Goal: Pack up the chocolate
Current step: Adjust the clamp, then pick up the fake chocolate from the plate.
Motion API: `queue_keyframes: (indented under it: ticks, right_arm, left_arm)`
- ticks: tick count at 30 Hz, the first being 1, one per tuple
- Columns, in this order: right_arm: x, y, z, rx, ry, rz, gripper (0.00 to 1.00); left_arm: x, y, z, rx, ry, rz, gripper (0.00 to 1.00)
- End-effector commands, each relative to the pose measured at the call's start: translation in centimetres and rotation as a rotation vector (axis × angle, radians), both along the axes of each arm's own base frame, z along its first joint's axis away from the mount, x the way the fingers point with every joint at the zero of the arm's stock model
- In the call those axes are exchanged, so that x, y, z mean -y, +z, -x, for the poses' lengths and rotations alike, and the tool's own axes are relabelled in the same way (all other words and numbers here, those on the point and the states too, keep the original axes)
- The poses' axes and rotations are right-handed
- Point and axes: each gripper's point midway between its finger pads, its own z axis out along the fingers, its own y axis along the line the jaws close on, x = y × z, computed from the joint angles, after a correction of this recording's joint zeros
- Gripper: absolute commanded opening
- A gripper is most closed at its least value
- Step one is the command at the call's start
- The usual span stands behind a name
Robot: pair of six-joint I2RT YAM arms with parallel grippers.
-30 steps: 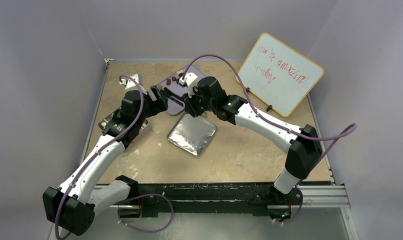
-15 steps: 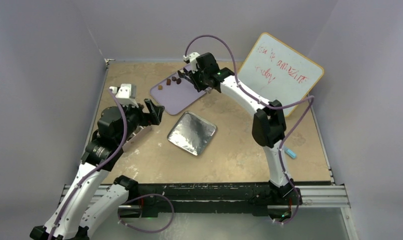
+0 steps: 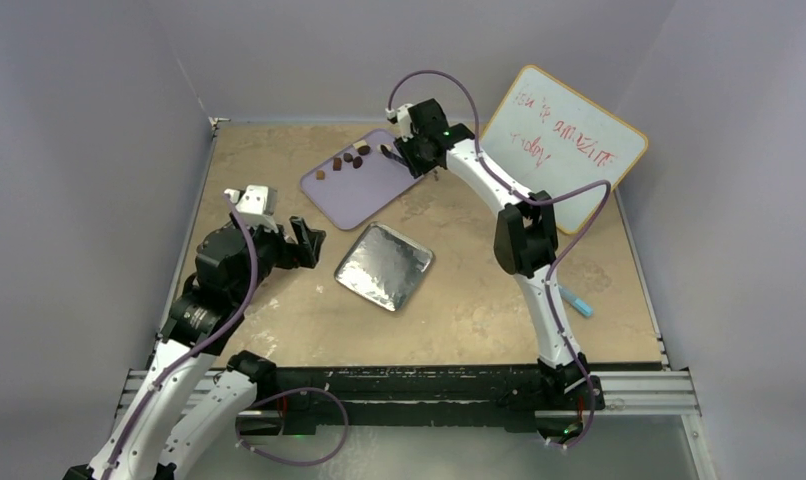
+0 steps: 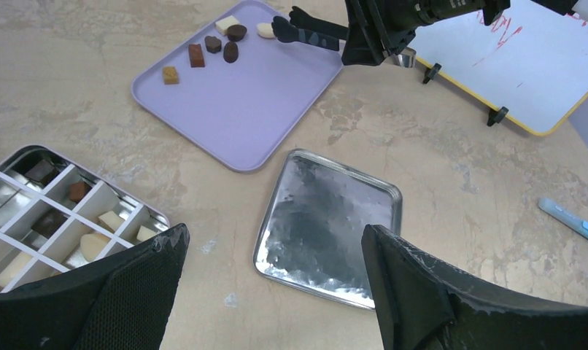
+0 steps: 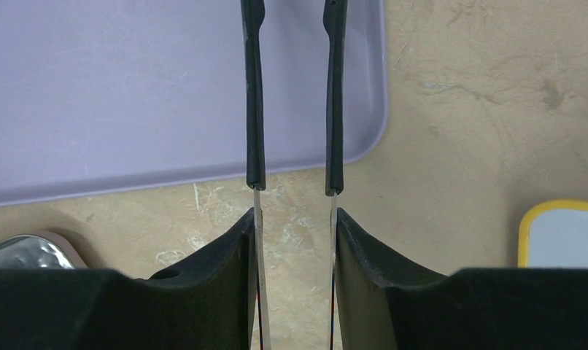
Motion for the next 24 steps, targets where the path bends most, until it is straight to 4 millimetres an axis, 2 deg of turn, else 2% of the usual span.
queue_keyframes:
  ticks: [1,6,16,21,24]
  right_arm:
    - [-1.4,1.9,-0.9,0.061,0.036,-0.036,0.41]
    - [-0.8,1.0,-2.0,0.096,0.014,-0.001,0.43]
    - [-1.0,-0.4,-3.5,0.104,0.020,0.009,0.44]
    - [-1.7,-1.2,-3.6,0.086,0.032,-0.015,0.41]
    - [-1.9,-1.6,-3.5,0.076,0.035,-0.025,0.36]
  left_arm:
    - [-0.6,0.8,0.0,0.048,0.018,-0.011,0.87]
    - [-0.6,1.3,0.2,0.062,0.025,0.015,0.87]
    - [-0.8,1.9,0.3,0.082,0.035,0.028,0.87]
    - [-1.0,2.2,0.4,0.096,0.043,0.029,0.87]
    - [-1.2,2.4,0.5,0.104,0.049,0.031,0.86]
